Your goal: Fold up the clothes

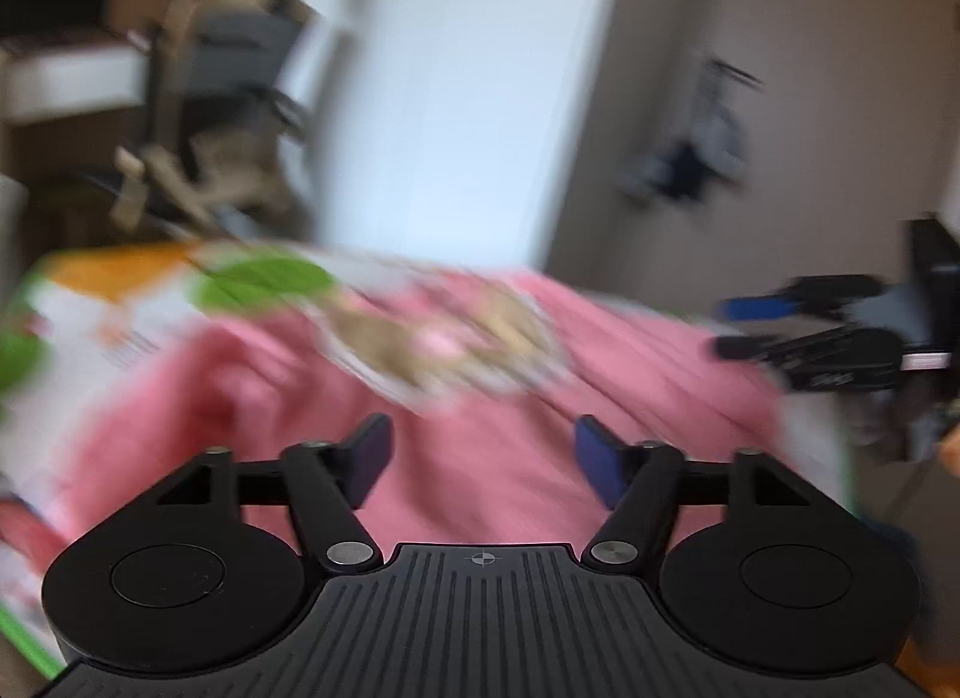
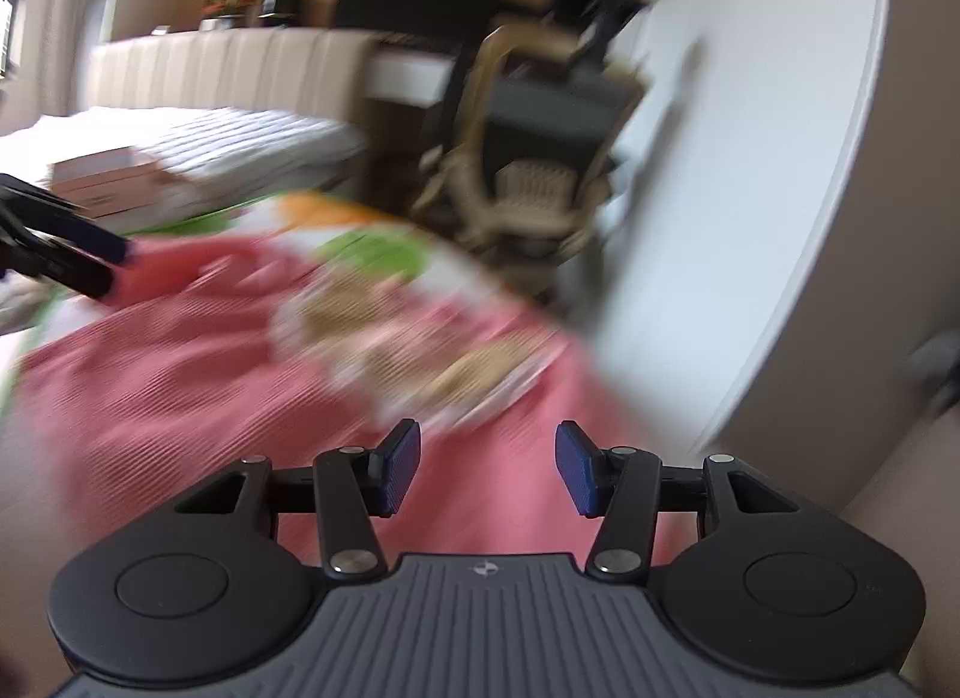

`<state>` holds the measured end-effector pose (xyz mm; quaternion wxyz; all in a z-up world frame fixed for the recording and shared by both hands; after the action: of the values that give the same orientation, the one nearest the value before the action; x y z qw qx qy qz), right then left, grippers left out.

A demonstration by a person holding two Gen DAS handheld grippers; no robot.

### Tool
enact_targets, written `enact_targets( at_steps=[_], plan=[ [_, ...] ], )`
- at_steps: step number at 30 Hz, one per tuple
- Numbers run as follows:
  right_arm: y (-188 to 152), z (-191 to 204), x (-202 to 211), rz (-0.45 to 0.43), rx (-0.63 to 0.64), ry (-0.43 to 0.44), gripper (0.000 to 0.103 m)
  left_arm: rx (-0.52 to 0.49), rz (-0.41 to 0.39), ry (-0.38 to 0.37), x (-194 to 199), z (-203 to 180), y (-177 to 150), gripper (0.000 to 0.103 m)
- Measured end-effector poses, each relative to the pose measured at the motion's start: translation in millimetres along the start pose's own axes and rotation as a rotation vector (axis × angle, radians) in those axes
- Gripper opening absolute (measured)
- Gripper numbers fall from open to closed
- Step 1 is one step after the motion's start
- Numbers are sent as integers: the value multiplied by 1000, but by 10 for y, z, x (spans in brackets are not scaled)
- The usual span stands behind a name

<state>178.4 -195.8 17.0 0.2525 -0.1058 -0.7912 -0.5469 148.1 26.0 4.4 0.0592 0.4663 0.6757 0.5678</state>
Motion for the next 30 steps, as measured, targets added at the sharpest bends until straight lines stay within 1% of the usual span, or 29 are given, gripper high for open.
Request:
enact_targets(
  at_steps=[2,3,5,6,7,8,9,10,11,12,14,15,17,19,20,21,22,23,24,25,26,28,30],
  plan=[
    [-228,234,5,49,19,68,50,20,63,-29,-152,-78,-248,79],
    [-317,302,-1,63,29,73,50,33,84,-16,-201,-81,-371,79],
    [-429,338,18,77,28,56,50,66,91,31,-213,-20,-498,78],
    [-464,319,45,77,20,41,50,78,71,51,-144,39,-474,78],
    [-467,242,96,66,0,18,53,81,46,79,-45,98,-433,80],
    [-475,151,147,55,-15,-18,56,74,28,124,63,157,-376,84],
    [-493,43,174,51,-24,-69,61,64,20,186,145,250,-334,87],
    [-518,-59,170,58,-37,-115,61,63,21,244,205,348,-320,88],
    [-554,-145,157,72,-63,-148,61,84,30,277,229,444,-342,88],
    [-607,-209,130,96,-107,-161,61,106,40,306,249,537,-368,88],
    [-713,-336,77,145,-195,-186,61,157,60,329,236,661,-462,87],
    [-767,-398,51,169,-240,-199,62,162,66,338,217,690,-506,87],
    [-829,-459,4,188,-313,-188,64,154,70,346,172,713,-527,87],
    [-855,-486,-55,172,-386,-148,64,146,71,354,111,747,-525,87],
    [-840,-503,-105,158,-419,-121,64,149,64,360,70,789,-510,85],
    [-830,-514,-165,150,-440,-99,53,148,56,369,24,832,-485,83],
    [-826,-523,-204,146,-442,-93,31,141,50,382,-9,863,-463,75],
    [-818,-525,-232,142,-424,-103,24,128,51,399,-23,874,-445,59],
    [-814,-521,-247,141,-405,-115,20,119,52,413,-28,883,-430,50],
    [-814,-521,-229,143,-403,-113,16,129,55,409,13,883,-427,24],
    [-819,-526,-181,144,-410,-100,16,141,57,401,58,879,-429,8],
    [-860,-522,-12,143,-412,-74,14,188,67,356,193,822,-493,8],
    [-931,-496,196,141,-395,-64,14,175,97,327,347,684,-607,8]
  ],
)
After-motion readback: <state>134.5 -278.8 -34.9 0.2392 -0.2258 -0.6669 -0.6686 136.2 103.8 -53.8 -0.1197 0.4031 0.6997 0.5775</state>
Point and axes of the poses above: each gripper's, at about its wrist camera, not at the fingertips, and x roughly against the way its jaws point, z to its left, y to its top, the point moved 6 cm from there along -x, roughly the way its jaws point, and after that the axes turned 13 degrees about -y, right-handed, at the moved point
